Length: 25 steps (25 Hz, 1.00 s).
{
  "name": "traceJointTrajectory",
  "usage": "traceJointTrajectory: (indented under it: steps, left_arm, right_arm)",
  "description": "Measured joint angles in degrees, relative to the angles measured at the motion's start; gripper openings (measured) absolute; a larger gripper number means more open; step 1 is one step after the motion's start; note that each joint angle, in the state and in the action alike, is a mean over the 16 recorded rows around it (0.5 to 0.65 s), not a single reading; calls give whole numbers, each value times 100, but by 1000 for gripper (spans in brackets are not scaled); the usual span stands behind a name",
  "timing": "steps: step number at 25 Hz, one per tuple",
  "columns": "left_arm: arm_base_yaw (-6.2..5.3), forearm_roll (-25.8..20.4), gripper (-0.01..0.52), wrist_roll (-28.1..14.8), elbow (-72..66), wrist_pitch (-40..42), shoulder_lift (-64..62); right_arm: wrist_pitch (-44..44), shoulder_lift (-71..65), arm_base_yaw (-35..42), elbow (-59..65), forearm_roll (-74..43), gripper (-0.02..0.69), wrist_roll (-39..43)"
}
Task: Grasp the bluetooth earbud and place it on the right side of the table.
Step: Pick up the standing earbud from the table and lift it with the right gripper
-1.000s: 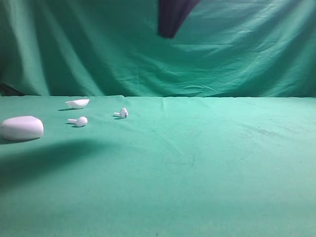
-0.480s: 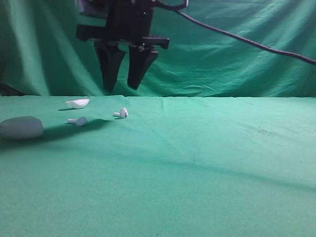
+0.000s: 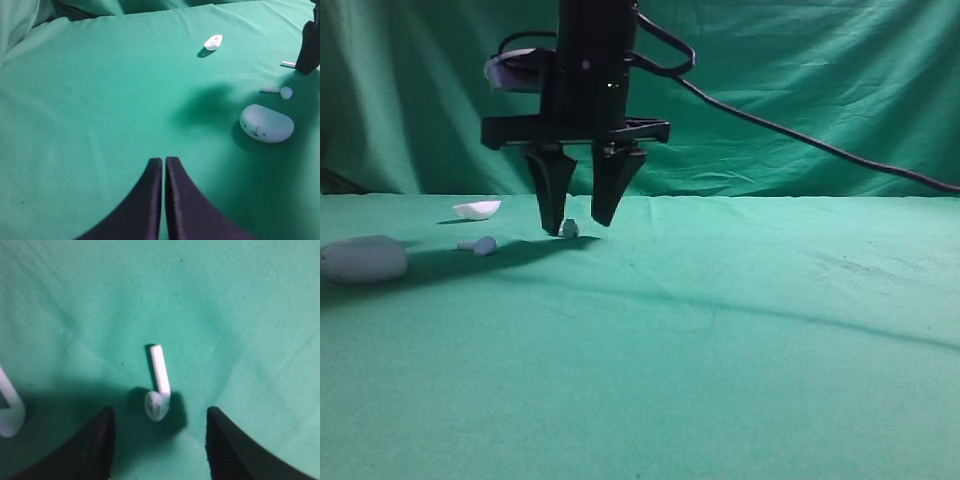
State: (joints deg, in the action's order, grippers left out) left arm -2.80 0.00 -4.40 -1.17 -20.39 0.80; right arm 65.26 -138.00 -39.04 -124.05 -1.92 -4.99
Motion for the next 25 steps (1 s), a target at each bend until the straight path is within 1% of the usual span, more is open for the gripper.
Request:
traceJointTrajectory:
  steps: [4, 6, 13, 20, 22, 25]
  left_arm:
    - [0, 0, 0, 0, 0, 0, 0]
    - [0, 0, 0, 0, 0, 0, 0]
    - [0, 0, 0, 0, 0, 0, 0]
    - [0, 0, 0, 0, 0, 0, 0]
    - [0, 0, 0, 0, 0, 0, 0]
    - [0, 0, 0, 0, 0, 0, 0]
  right_arm:
    - [-78, -84, 0, -13, -1, 360, 43]
    - [-115, -113, -1, -19, 22, 343, 50]
    - [-163, -160, -10, -50, 116, 224, 65]
    - [-17, -92, -20, -218, 162, 105, 70]
    - [65, 3, -15, -283, 157, 88, 72]
    - [208, 227, 21, -383, 128, 86, 73]
